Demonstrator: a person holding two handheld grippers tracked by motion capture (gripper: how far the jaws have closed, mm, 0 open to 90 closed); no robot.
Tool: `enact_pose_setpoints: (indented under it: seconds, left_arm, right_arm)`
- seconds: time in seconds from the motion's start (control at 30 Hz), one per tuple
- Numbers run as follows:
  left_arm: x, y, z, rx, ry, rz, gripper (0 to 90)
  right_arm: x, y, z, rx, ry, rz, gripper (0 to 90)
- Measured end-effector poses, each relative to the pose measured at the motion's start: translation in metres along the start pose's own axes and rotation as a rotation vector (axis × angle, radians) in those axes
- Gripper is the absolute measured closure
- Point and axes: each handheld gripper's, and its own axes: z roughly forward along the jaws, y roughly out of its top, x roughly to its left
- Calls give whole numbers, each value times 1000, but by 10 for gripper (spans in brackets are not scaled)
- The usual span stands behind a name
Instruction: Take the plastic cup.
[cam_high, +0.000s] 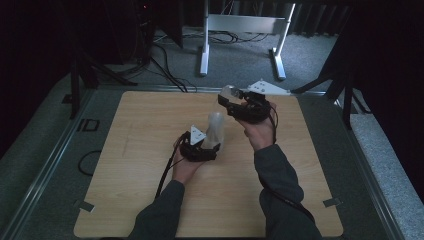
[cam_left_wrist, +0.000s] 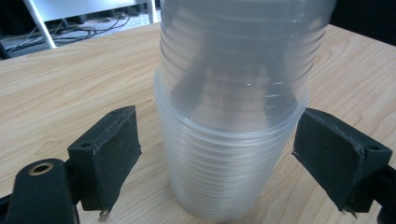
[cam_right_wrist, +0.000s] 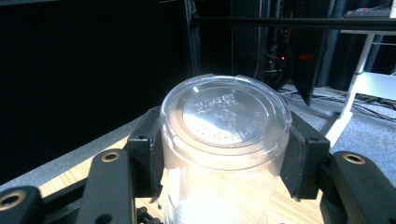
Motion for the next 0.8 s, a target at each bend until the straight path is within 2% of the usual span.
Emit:
enact_pose_setpoints:
  seconds: [0.13,0.27,0.4,0.53,0.57,0.8]
  left_arm:
    - [0,2,-4,-7,-6,-4,143]
    - [1,2,-8,-3,16,-18,142]
    - [2,1,-10,-1,11,-21,143]
    - [1,0,-14,-1,2,-16,144]
    - [-1,1,-18,-9,-11,-9,146]
    - [-5,1,-29,-7,-18,14,154]
  right_arm:
    - [-5,-1,-4,7,-19,5,415]
    - [-12,-3,-10,9,-39,12,415]
    - [-17,-5,-13,16,-55,11,415]
    - [-21,-8,-16,21,-68,13,415]
    - [-24,-11,-19,28,-80,14,416]
    - [-32,-22,-26,52,-107,26,416]
